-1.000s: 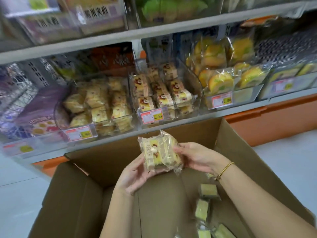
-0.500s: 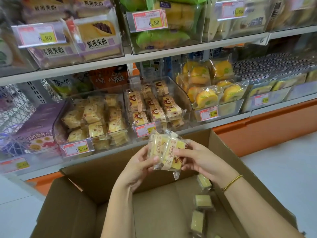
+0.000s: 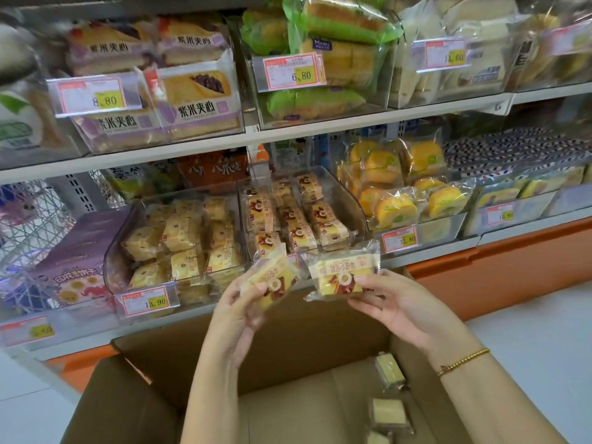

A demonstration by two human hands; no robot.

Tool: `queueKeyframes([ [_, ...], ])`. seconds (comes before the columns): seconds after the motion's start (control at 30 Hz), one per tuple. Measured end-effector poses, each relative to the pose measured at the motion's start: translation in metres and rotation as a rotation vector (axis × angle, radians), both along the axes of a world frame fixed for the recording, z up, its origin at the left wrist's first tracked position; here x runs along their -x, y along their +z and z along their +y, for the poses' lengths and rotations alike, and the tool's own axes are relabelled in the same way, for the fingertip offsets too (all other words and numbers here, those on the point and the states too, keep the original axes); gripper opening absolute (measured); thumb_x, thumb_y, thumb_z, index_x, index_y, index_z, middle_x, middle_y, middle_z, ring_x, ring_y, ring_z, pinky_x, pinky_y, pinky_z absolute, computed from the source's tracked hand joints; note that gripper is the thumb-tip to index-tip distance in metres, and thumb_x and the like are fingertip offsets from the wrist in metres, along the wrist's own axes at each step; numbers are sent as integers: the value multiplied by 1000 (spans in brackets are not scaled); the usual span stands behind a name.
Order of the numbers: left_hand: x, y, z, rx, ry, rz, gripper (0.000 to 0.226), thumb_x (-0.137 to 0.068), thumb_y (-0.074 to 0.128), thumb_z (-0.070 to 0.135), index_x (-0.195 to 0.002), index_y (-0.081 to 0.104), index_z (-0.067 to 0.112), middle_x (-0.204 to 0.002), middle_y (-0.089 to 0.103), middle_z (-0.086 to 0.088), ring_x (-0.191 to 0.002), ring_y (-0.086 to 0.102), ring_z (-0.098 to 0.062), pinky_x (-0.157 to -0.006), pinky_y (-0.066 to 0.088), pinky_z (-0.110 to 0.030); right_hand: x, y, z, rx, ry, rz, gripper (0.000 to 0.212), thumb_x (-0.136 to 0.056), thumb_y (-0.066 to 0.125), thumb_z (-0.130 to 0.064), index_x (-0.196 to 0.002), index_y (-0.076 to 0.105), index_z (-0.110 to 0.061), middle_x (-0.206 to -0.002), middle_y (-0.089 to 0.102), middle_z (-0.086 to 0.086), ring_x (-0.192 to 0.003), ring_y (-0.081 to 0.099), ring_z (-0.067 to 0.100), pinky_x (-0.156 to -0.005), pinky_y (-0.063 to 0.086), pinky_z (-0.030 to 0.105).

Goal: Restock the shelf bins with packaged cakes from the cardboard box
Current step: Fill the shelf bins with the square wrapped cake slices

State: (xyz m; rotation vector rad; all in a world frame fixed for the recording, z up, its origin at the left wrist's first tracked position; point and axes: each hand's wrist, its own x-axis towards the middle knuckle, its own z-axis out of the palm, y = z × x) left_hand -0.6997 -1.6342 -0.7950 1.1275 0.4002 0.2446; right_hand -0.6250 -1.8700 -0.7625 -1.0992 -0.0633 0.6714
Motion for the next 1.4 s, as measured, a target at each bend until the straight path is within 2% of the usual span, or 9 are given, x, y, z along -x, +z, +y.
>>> queueKeyframes([
  [0.1, -2, 12, 15, -102, 27, 19, 62, -66, 75, 21, -124, 56, 14, -114, 69, -8, -108, 64, -24, -100, 47, -43, -9, 6, 0, 175, -22, -18, 29, -82, 67, -6, -109, 58, -4, -105, 72, 10, -95, 65, 18, -78, 45, 29],
  [0.2, -5, 22, 24, -182, 51, 37, 86, -58, 79, 21, -136, 46, 8, -117, 66, -11, -105, 65, -23, -102, 46, -43, -16, 8, 5, 113, -49, 17, 38, -77, 69, -8, -114, 59, -3, -98, 73, 9, -86, 67, 16, -76, 46, 26],
  [0.53, -32, 38, 23, -219, 44, 9, 53, -67, 75, 25, -117, 63, 14, -101, 74, -5, -91, 71, -15, -82, 54, -29, -40, 18, 26, -5, -137, 123, 43, -78, 70, -12, -118, 57, -5, -106, 70, 18, -100, 68, 29, -84, 52, 34],
  [0.67, -51, 48, 23, -269, 60, -10, 49, -71, 75, 27, -118, 63, 16, -99, 75, -4, -92, 72, -17, -81, 56, -32, -55, 24, 37, 47, -193, 141, 34, -83, 69, -18, -114, 60, -9, -97, 68, 11, -94, 60, 19, -68, 43, 25],
  [0.8, -66, 62, 29, -344, 127, 46, 51, -67, 79, 27, -115, 62, 20, -101, 73, -5, -90, 72, -18, -85, 57, -41, -75, 45, 48, 138, -296, -2, 30, -85, 70, -15, -112, 60, -11, -80, 61, 3, -64, 40, 10, -59, 34, 22],
  [0.9, -84, 78, 32, -513, 219, 61, 49, -67, 82, 30, -111, 61, 24, -104, 71, -2, -88, 70, -15, -81, 58, -36, -88, 52, 46, 131, -354, -171, 50, -84, 71, -12, -126, 48, -24, -105, 66, 8, -73, 50, 11, -68, 46, 25],
  [1.07, -130, 93, 22, -828, 74, 160, 72, -72, 80, 36, -134, 50, 15, -127, 60, -5, -104, 63, -20, -88, 54, -39, -103, 47, 52, 219, -428, -293, 51, -82, 72, -8, -121, 46, -28, -113, 62, 8, -93, 66, 22, -71, 57, 28],
  [1.27, -180, 98, 19, -1024, -153, 262, 22, -80, 75, 33, -85, 55, 27, -90, 58, 9, -91, 59, -15, -87, 50, -35, -134, 41, 71, 414, -499, -431, 53, -86, 68, -15, -129, 43, -35, -117, 58, 6, -84, 66, 20, -72, 61, 36],
  [1.4, -202, 98, 29, -1275, -245, 303, 40, -86, 68, 36, -120, 57, 17, -115, 59, -1, -106, 57, -21, -90, 47, -32, -142, 43, 67, 751, -504, -619, 51, -82, 74, -30, -118, 38, -25, -101, 60, 1, -86, 65, 21, -74, 59, 39],
])
